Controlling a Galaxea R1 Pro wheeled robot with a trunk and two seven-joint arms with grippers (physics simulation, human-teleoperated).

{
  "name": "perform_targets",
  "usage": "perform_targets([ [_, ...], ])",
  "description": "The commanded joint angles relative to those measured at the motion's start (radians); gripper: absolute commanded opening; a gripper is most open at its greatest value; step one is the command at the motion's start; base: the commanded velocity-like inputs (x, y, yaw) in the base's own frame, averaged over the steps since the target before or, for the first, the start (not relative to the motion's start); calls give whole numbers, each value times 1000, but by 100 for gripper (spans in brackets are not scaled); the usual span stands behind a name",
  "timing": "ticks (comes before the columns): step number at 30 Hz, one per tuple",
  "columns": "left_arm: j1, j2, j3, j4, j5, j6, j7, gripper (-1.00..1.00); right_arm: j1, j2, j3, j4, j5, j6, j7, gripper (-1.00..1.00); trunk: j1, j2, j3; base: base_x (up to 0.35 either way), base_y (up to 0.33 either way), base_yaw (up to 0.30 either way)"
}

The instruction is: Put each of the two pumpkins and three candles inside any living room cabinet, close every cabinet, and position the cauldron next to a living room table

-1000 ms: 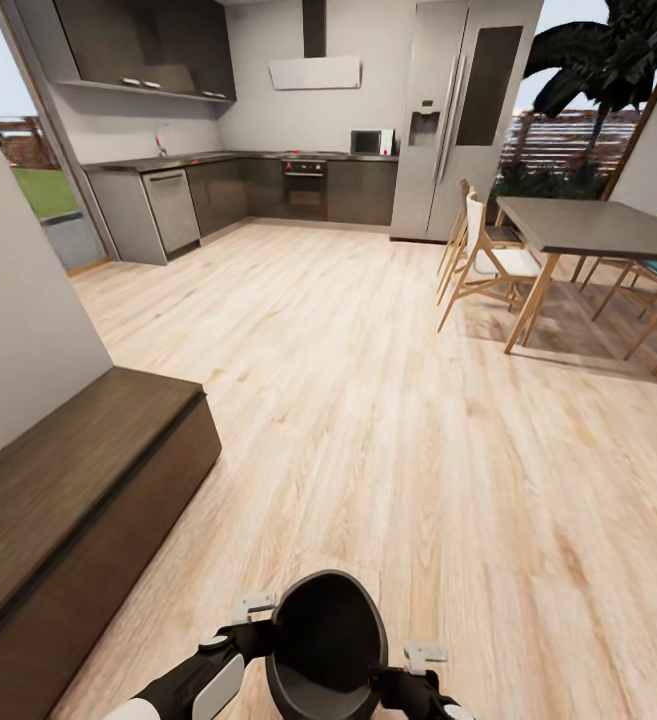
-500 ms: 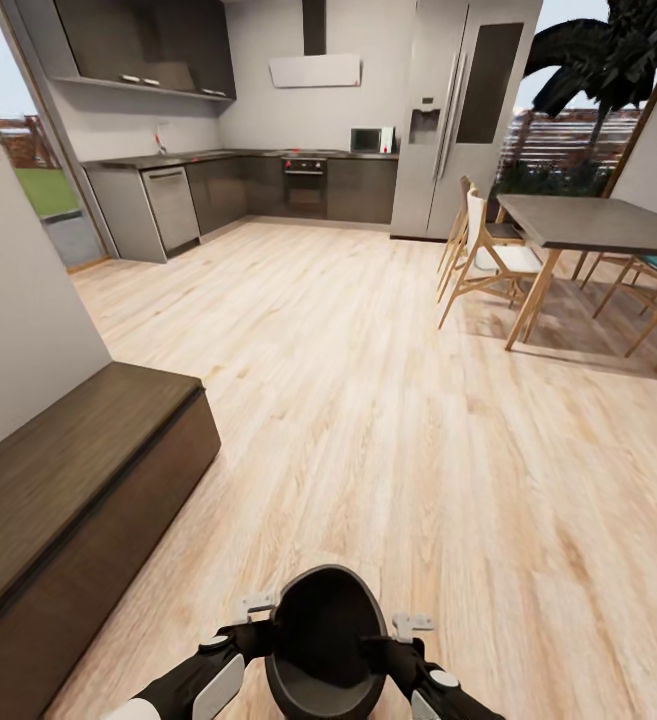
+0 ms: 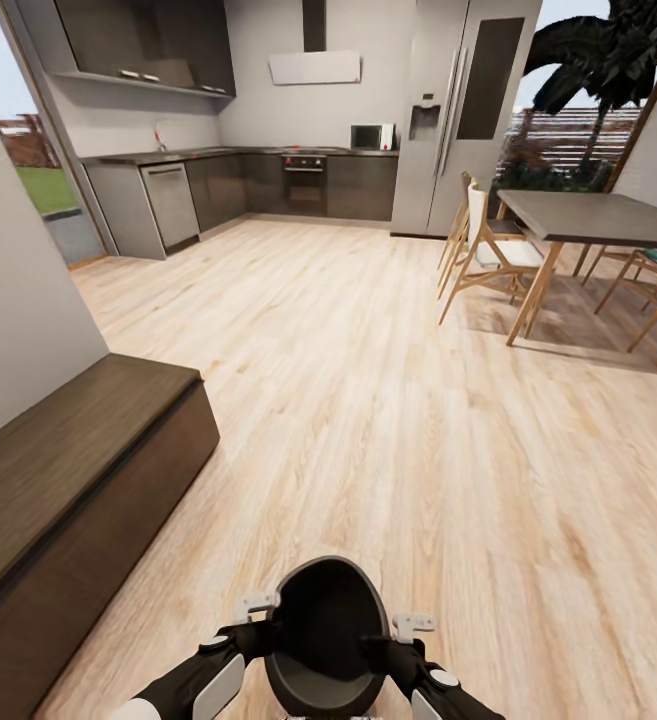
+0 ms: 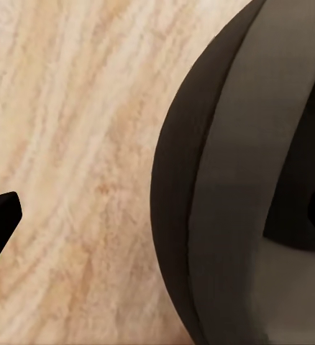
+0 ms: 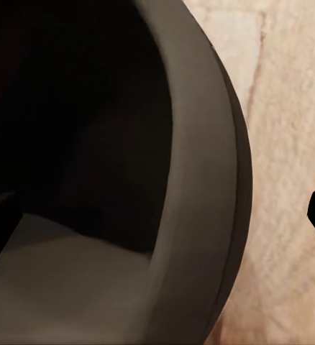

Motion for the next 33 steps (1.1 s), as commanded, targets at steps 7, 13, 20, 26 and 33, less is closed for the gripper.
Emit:
perform_targets([
  [7,-1,0,-9,-2,8,2,4,100,-1,0,6,2,-6,-5,3,100,27,-50,-23,0,0,0],
  [13,-1,-1,-13,-2,9,2,2,100,-1,-1,6,2,-5,-5,4,100,50,-92,-42,0,0,0],
  [20,-1,-2,-13,-2,7,0,-75,100,-1,-1,6,2,-4,-5,4,100,54,-99,-45,0,0,0],
  [26,-1,-1,-13,-2,6,-1,-82,100,-1,-1,6,2,-7,-6,4,100,54,-99,-45,0,0,0],
  [33,-1,0,-12,-2,12,-14,-83,100,-1,-1,6,2,-14,-6,4,-100,54,-99,-45,0,0,0],
])
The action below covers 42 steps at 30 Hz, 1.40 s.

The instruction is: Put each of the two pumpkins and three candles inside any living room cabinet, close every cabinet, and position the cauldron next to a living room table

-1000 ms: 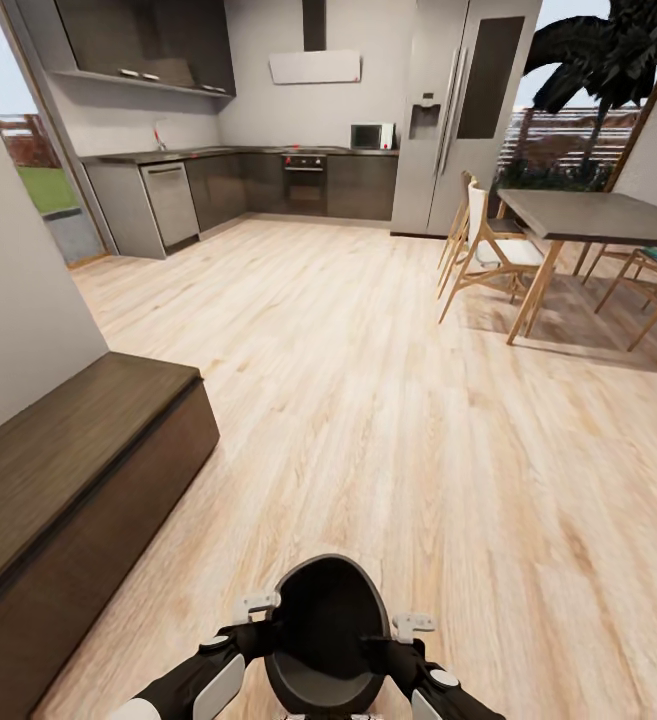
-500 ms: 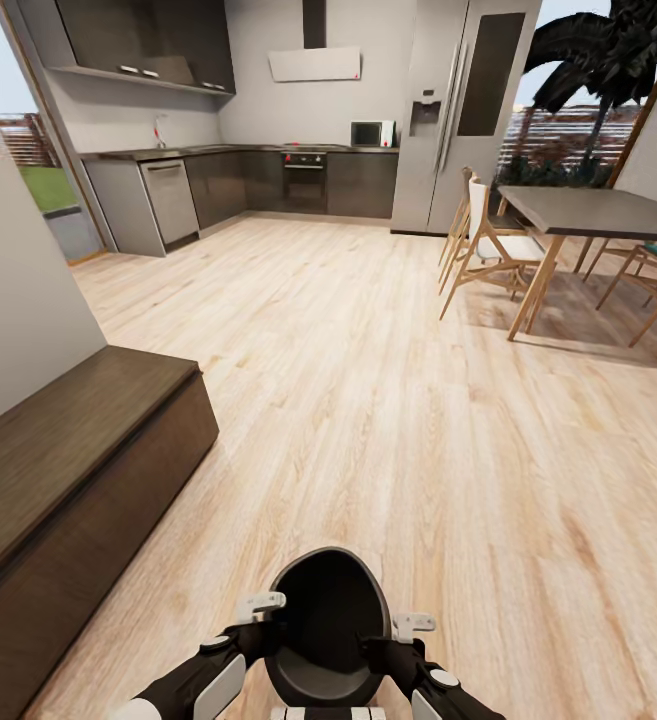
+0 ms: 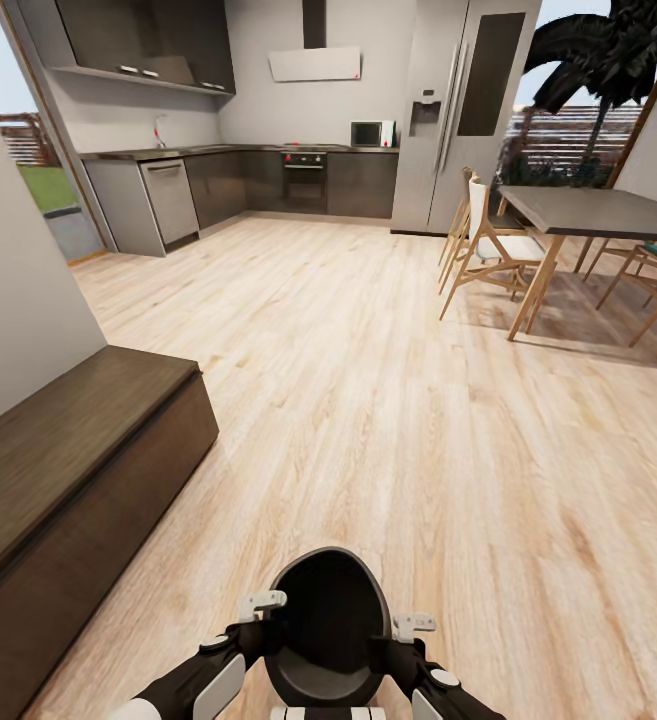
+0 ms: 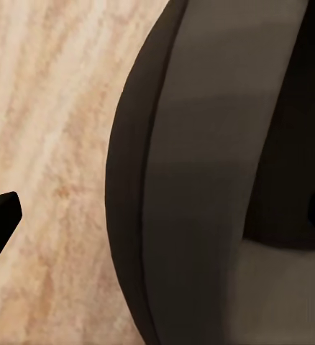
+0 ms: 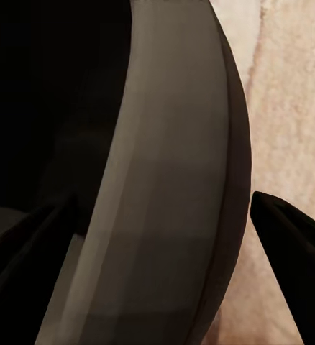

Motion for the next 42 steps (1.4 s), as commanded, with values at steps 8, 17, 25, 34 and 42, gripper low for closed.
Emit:
perform_targets([
  [8,-1,1,-9,-2,12,-6,12,-100,-1,0,10,2,-13,-4,4,-100,0,0,-1,0,0,0],
  [17,-1,2,-7,-2,12,-6,10,-100,-1,0,10,2,-13,-4,4,-100,0,0,-1,0,0,0],
  [25,-1,2,-6,-2,17,-6,9,-100,-1,0,10,2,-13,-4,4,-100,0,0,-1,0,0,0],
  [34,-1,1,-5,-2,16,-5,16,-100,-1,-2,10,2,-12,-5,5,-100,-4,7,2,0,0,0],
  [42,-1,1,-3,-2,16,-4,17,-100,-2,-3,9,0,-13,-10,5,-100,-35,63,27,0,0,0],
])
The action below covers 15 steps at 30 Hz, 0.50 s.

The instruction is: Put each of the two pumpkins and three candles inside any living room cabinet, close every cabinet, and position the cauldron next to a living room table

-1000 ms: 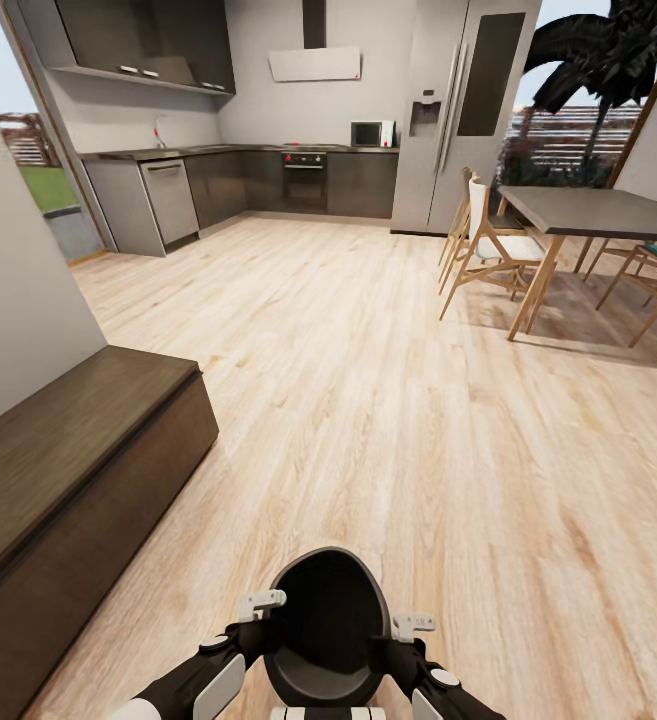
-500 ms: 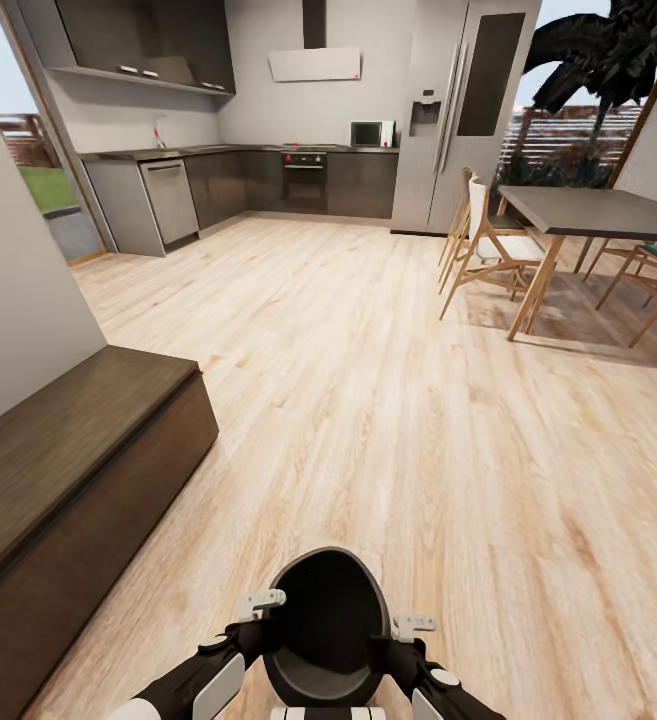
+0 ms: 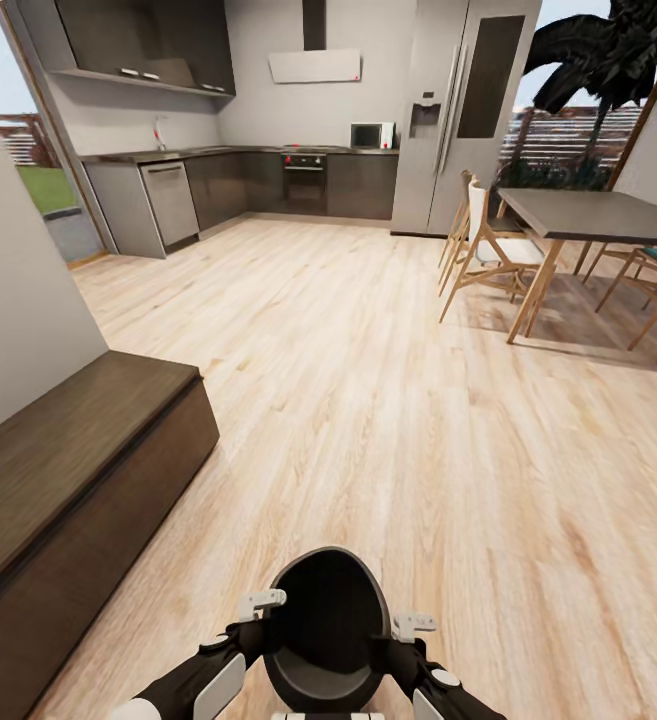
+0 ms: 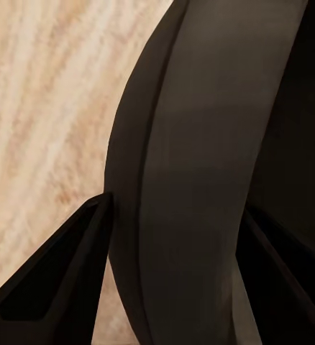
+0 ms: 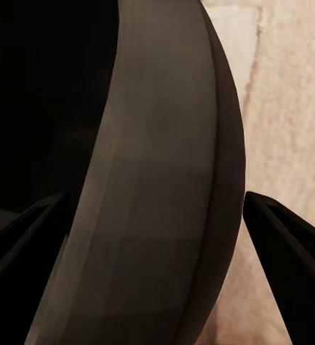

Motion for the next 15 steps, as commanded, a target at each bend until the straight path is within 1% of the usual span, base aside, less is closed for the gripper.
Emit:
perform_targets([
  [1,-1,2,-4,1,6,2,10,-100,-1,-1,5,0,-8,-6,4,-100,-4,7,3,0,0,0],
  [15,-1,2,-3,1,6,2,10,-100,-1,-2,4,0,-8,-12,6,-100,-58,105,46,0,0,0],
])
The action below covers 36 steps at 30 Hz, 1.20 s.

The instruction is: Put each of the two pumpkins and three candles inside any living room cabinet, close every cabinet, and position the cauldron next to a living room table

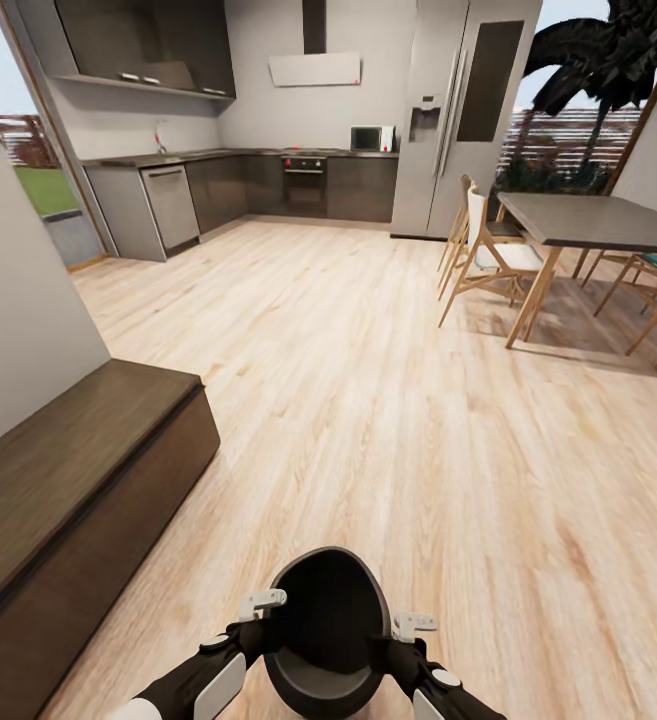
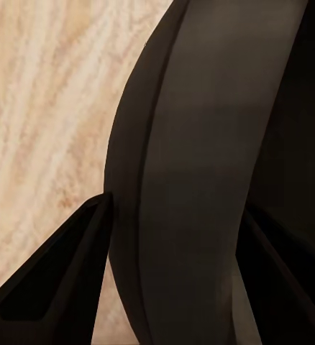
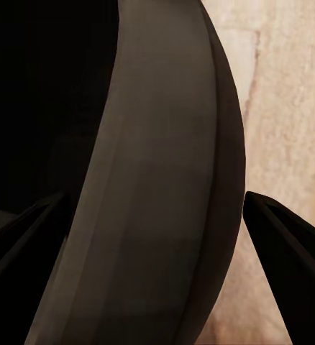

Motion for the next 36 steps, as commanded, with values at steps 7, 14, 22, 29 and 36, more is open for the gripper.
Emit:
perform_targets([
  [7,-1,3,-3,2,8,3,11,-100,-1,-1,4,0,-8,-14,9,-100,-27,49,21,0,0,0],
  [14,-1,4,0,0,6,5,15,-100,-2,-2,5,-1,-8,-14,12,-100,-54,98,43,0,0,0],
  [22,-1,3,3,0,7,10,16,-100,-2,-1,5,-1,-8,-14,12,-100,-85,154,68,0,0,0],
  [29,-1,3,3,0,9,13,16,-100,-2,-3,4,-12,-8,-14,12,-100,-112,203,91,-1,0,-23],
  [36,-1,3,3,0,9,14,15,-100,-1,-4,3,-24,-8,-13,12,-100,-138,252,118,-90,0,-200],
])
